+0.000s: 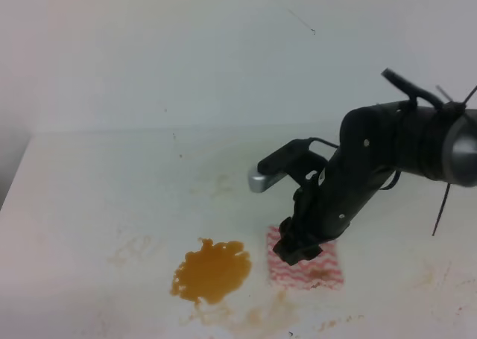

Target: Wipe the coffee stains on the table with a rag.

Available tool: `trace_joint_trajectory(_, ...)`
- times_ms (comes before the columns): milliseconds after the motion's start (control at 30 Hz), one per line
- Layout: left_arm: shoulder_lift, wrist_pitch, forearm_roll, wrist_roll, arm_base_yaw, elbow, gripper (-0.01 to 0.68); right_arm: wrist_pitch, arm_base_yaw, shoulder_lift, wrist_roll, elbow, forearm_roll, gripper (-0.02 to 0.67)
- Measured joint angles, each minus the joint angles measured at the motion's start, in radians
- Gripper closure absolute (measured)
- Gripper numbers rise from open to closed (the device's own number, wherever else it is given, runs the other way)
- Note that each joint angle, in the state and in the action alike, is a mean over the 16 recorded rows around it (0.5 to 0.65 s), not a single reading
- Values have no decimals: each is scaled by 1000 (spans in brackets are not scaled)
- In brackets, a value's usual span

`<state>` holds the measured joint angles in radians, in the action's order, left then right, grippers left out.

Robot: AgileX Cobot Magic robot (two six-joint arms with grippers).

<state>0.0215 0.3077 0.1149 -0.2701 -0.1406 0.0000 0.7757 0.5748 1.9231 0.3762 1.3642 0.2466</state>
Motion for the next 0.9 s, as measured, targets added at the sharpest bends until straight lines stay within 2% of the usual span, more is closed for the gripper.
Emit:
trace_joint_trajectory(233, 2, 0, 0, 0, 0, 0, 676, -46, 37, 110, -4, 20, 23, 302)
trace_joint_trajectory(367, 0, 0, 0, 0, 0, 0, 676, -67, 48, 147, -6, 26, 28, 329)
trace_joint_trajectory(767, 2, 0, 0, 0, 0, 0, 676, -67, 50, 198, -33, 76, 30, 552)
trace_joint_trajectory(900, 0, 0, 0, 0, 0, 0, 676, -40, 49, 213, -42, 131, 35, 606)
